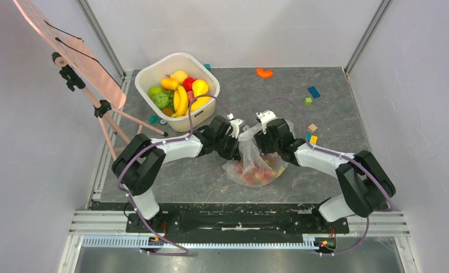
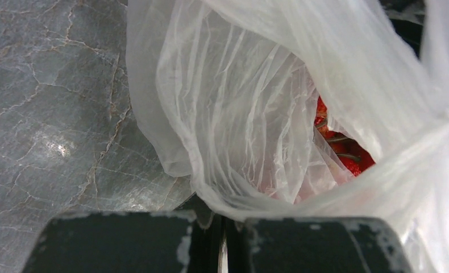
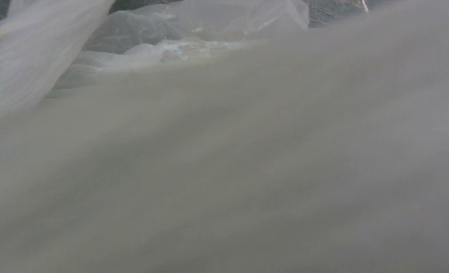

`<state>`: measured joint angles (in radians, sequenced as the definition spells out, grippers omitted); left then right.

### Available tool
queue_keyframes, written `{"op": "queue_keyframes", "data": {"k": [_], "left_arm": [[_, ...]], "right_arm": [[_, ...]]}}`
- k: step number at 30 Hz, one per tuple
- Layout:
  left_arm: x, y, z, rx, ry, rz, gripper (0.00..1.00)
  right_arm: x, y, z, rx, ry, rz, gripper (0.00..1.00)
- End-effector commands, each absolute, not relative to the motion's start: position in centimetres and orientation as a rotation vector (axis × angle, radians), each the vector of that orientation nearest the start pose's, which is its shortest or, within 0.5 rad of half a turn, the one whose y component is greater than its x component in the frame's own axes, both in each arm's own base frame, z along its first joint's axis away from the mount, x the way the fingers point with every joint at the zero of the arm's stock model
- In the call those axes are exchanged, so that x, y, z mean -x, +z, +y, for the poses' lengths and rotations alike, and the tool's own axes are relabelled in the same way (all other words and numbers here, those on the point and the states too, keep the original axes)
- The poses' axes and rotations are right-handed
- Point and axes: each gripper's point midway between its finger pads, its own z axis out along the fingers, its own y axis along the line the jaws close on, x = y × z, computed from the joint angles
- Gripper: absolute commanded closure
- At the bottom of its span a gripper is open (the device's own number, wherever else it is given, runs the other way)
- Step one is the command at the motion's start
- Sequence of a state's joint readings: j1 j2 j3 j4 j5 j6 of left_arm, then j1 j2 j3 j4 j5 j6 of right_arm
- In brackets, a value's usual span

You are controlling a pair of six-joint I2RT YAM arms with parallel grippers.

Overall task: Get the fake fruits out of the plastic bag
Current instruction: Take out the fake fruit from the plastic bag.

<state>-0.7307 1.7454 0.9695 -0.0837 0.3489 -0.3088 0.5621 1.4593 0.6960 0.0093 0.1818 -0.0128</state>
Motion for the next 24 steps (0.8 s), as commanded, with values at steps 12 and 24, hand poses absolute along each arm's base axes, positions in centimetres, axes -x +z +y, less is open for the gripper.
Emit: {"op": "queue_keyframes", "data": {"k": [12,24], "left_arm": [[-26.0,3.8,-32.4,-0.752,-0.83,2.44,0.98],[-26.6,5.2,-31.7,-0.689,-0.78,2.434,0.98]], "right_arm": [[-33.8,5.6,17.3,0.542,0.093,2.189,0.56],[-28.0,11.3,17.1,0.509,0.317,2.186,0.57]]}}
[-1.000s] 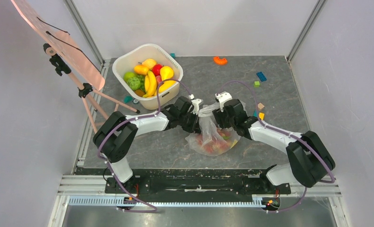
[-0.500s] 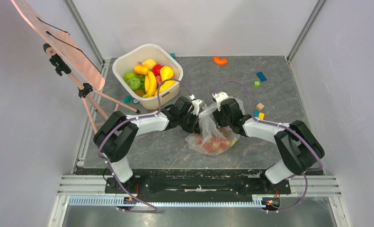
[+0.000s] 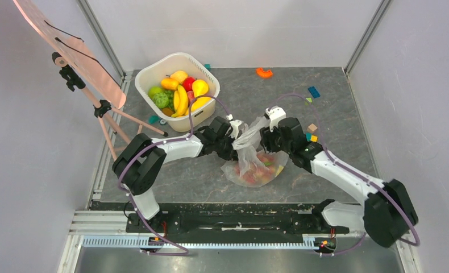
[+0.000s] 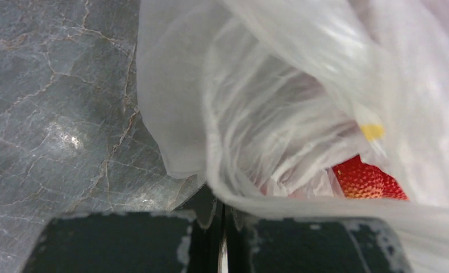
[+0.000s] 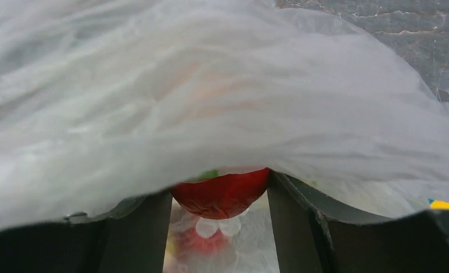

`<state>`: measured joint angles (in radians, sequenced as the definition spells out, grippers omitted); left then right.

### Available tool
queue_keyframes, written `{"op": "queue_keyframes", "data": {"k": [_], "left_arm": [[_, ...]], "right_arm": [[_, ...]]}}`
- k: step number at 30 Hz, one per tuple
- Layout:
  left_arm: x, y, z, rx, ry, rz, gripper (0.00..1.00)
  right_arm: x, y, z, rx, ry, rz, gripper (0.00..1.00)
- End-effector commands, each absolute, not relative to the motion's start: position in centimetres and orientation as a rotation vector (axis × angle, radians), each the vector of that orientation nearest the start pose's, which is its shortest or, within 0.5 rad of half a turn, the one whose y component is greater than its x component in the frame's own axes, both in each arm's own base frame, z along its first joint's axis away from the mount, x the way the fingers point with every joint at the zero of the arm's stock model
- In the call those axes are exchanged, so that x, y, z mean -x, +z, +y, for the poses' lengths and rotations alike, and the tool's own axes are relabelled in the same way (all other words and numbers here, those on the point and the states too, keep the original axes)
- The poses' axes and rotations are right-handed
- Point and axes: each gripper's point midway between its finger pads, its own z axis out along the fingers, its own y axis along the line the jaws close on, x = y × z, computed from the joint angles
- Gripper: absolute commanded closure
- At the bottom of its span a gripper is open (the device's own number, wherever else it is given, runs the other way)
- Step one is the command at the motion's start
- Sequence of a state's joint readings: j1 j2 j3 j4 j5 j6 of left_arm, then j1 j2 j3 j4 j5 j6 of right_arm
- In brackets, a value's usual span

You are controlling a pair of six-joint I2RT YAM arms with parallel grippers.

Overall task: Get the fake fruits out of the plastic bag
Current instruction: Take out the fake fruit from the plastic bag, then place the fake fruit in the bin, then move the plastic bag to the center of the board.

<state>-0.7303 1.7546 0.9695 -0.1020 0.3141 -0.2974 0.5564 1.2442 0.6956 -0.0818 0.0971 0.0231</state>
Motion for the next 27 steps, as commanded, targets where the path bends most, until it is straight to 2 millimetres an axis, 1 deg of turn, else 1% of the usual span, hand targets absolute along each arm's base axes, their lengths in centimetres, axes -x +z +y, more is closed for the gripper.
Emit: {"op": "queue_keyframes", "data": {"k": [1,4,6,9,13,17,23,25,27], "left_arm": [[-26.6,5.3,-31.7,-0.684,-0.778,2.433,0.98],[-26.5,5.7,-31.6,-0.665,-0.784,2.432,0.98],[-26.4,5.9,-31.6,-0.651,-0.794,2.428,0.98],[-26.2,6.3,-31.9,-0.64,-0.828,2.42,0.98],[-26.3,6.5,-31.9,-0.628,-0.826,2.418,0.98],[-26.3,6.3,-31.5,-0.614,-0.805,2.424,0.98],[-26.2,6.1,-31.4,-0.603,-0.8,2.441,0.98],[-26.1,6.0,-31.3,-0.603,-0.8,2.441,0.98],[-26.0,6.0,-31.1,-0.603,-0.797,2.441,0.98]], "right_arm": [[-27.1,11.2,16.9,0.505,0.33,2.202,0.57],[-24.7,11.1,16.2,0.491,0.373,2.231,0.57],[-23.1,11.3,16.2,0.494,0.438,2.23,0.56],[-21.1,11.5,16.9,0.513,0.553,2.217,0.55],[-18.9,12.1,17.2,0.52,0.659,2.216,0.55],[-17.7,13.3,16.4,0.51,0.661,2.205,0.53],[-16.4,16.2,15.2,0.505,0.637,2.19,0.53],[-16.3,17.6,15.0,0.496,0.634,2.169,0.53],[-16.3,19.6,15.0,0.492,0.649,2.123,0.53]]}}
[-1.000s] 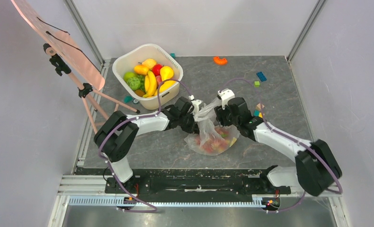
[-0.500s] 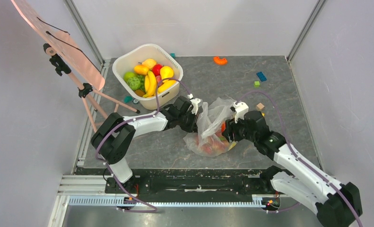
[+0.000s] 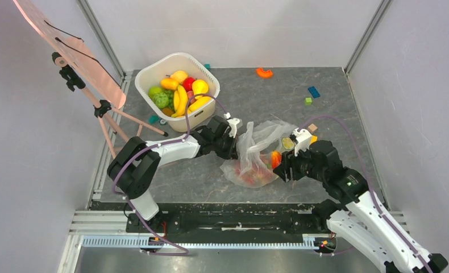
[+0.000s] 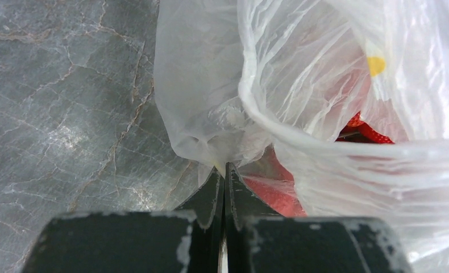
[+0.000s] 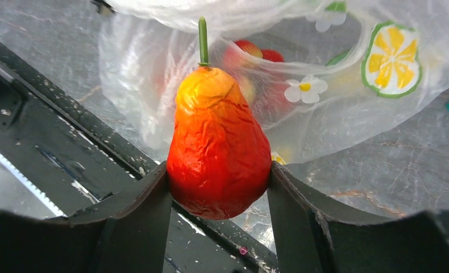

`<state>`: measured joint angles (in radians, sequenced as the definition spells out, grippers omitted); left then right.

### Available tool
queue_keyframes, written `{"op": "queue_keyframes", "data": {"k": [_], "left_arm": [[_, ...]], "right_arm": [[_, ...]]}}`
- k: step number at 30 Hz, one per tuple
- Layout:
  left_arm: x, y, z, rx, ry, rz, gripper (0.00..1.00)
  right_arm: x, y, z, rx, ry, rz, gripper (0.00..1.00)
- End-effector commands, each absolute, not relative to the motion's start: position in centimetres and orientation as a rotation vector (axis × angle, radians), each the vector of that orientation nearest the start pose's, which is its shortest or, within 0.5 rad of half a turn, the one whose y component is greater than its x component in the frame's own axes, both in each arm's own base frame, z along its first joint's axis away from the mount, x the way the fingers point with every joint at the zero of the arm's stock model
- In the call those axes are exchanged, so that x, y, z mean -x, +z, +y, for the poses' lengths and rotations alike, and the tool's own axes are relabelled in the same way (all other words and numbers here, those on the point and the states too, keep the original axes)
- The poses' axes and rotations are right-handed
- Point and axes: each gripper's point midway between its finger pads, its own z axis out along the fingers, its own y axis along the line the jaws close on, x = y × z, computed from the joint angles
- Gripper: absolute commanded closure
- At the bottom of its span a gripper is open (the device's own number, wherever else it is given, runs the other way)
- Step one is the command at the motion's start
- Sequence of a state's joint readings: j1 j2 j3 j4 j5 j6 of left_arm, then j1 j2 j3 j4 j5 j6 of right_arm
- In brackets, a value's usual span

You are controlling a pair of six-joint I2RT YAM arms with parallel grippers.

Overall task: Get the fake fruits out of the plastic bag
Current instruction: Move the plastic bag to the center of the board.

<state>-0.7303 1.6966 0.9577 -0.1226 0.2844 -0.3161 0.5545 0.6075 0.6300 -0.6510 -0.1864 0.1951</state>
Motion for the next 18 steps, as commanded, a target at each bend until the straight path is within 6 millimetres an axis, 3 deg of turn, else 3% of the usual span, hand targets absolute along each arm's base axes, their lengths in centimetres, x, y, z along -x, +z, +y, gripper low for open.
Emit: {"op": "queue_keyframes", "data": {"k": [1,5,9,14,18], "left_arm": [[-25.9,6.0,-31.1,-0.602,-0.798,2.438,0.98],[-25.0,5.9,-31.0,-0.597,-0.836,2.435,0.98],[-23.1,5.6,-31.0,-0.602,-0.869,2.438,0.98],[-20.9,5.4,-30.5,-0.587,-0.871,2.431,0.98],[-20.2,5.5,-29.8,-0.539,-0.889,2.41,0.98]], "right_arm": [[-16.3,20.7,15.1,0.493,0.658,2.099,0.53],[-16.5,26.0,16.2,0.514,0.728,1.982,0.52],[-18.5,30.4,17.4,0.518,0.74,1.892,0.52],[-23.2,32.4,20.1,0.519,0.728,1.853,0.52],[-27.7,32.8,24.2,0.587,0.782,1.797,0.53]]}}
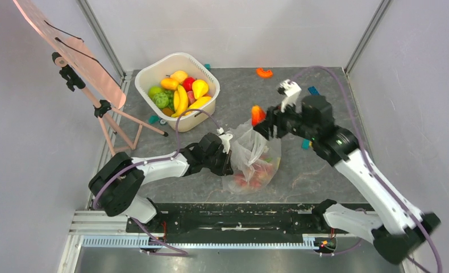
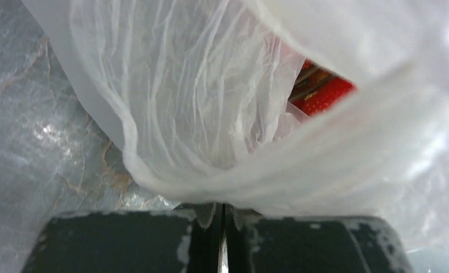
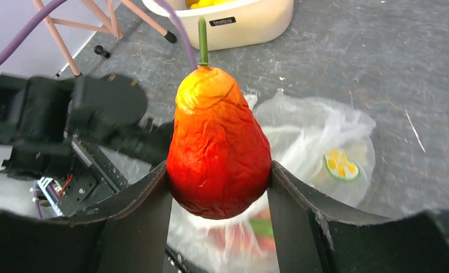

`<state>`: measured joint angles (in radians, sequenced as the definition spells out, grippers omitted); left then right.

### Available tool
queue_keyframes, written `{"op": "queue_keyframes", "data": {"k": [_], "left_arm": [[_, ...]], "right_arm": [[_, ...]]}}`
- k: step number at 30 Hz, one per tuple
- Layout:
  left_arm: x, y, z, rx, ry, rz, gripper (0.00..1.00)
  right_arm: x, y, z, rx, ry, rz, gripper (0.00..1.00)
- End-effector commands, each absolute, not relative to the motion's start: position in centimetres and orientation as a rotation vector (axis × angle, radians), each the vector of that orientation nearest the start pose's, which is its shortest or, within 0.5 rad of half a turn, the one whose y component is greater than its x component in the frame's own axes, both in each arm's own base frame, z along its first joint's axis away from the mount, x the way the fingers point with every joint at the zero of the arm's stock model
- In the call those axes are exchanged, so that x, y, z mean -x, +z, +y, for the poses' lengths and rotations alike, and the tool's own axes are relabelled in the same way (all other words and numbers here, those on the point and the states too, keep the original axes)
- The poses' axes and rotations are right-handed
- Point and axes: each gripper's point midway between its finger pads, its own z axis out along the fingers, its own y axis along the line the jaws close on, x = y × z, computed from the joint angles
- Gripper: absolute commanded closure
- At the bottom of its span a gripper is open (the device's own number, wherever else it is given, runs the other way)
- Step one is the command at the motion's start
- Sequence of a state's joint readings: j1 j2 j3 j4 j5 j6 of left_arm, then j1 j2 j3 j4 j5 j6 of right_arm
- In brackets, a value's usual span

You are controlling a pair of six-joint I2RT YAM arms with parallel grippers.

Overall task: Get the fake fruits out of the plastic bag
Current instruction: Move the plastic bag to the center of the board.

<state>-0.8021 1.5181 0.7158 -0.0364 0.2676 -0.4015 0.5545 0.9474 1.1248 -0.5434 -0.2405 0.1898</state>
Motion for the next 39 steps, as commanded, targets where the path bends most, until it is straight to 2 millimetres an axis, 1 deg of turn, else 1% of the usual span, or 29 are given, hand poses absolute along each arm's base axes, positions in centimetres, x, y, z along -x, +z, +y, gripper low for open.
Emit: {"op": "queue_keyframes", "data": {"k": [1,2,4,7,8,9,10,11,13,14,15,16,17,19,20,21,22,24,26,30,35,39], "left_arm": [[-20.0,5.6,-29.6,-0.531,-0.894,2.406,0.98],[-19.9,5.7,-29.3,-0.521,-0.894,2.402,0.98],[-19.5,5.7,-28.7,-0.499,-0.889,2.399,0.98],[-18.9,5.6,-27.6,-0.46,-0.877,2.395,0.98],[-18.7,5.6,-27.3,-0.451,-0.875,2.394,0.98],[-18.5,5.8,-27.0,-0.445,-0.878,2.387,0.98],[-18.4,5.9,-26.8,-0.437,-0.875,2.383,0.98],[-18.2,5.8,-26.5,-0.432,-0.872,2.385,0.98],[-18.0,5.8,-26.2,-0.429,-0.869,2.386,0.98],[-17.9,5.9,-26.0,-0.424,-0.867,2.385,0.98],[-17.8,5.8,-26.0,-0.42,-0.866,2.386,0.98],[-17.8,5.8,-25.9,-0.42,-0.867,2.387,0.98],[-17.7,5.7,-25.8,-0.417,-0.866,2.39,0.98],[-17.5,5.5,-25.7,-0.416,-0.864,2.397,0.98],[-17.5,5.5,-25.6,-0.413,-0.865,2.396,0.98],[-17.3,5.3,-25.5,-0.407,-0.863,2.402,0.98],[-17.3,5.3,-25.4,-0.402,-0.865,2.4,0.98],[-17.2,5.3,-25.3,-0.395,-0.864,2.4,0.98],[-17.2,5.3,-25.2,-0.395,-0.862,2.399,0.98],[-17.2,5.4,-25.2,-0.398,-0.861,2.397,0.98],[-17.2,5.2,-25.0,-0.397,-0.848,2.401,0.98],[-17.2,5.0,-24.9,-0.403,-0.842,2.408,0.98]], "right_arm": [[-28.8,32.8,25.5,0.613,0.81,1.781,0.53],[-29.8,32.6,26.5,0.632,0.829,1.772,0.53],[-32.4,32.0,28.9,0.664,0.861,1.756,0.54],[-35.8,31.5,31.7,0.69,0.891,1.716,0.54],[-37.0,31.0,32.7,0.698,0.902,1.709,0.54],[-37.8,31.0,33.7,0.712,0.921,1.689,0.54],[-39.0,30.4,34.7,0.717,0.933,1.682,0.54],[-39.9,30.6,35.6,0.723,0.95,1.662,0.54],[-41.7,29.2,37.7,0.739,0.989,1.657,0.53],[-42.6,29.3,38.5,0.742,0.998,1.64,0.53],[-43.4,28.5,39.3,0.746,1.003,1.636,0.53],[-44.2,28.6,40.0,0.742,0.999,1.617,0.53],[-45.0,27.9,40.8,0.739,0.997,1.613,0.52],[-46.5,27.5,42.2,0.726,0.983,1.589,0.51],[-47.2,26.6,42.9,0.725,0.97,1.592,0.5],[-47.9,26.4,43.4,0.72,0.951,1.587,0.49],[-48.5,25.4,44.0,0.721,0.931,1.598,0.48],[-49.8,24.3,44.7,0.714,0.882,1.609,0.46],[-50.8,23.1,45.0,0.7,0.831,1.623,0.45],[-52.1,20.7,44.4,0.682,0.729,1.661,0.43],[-52.0,18.0,43.7,0.758,0.614,1.7,0.4],[-51.8,16.6,43.3,0.796,0.562,1.722,0.34]]}}
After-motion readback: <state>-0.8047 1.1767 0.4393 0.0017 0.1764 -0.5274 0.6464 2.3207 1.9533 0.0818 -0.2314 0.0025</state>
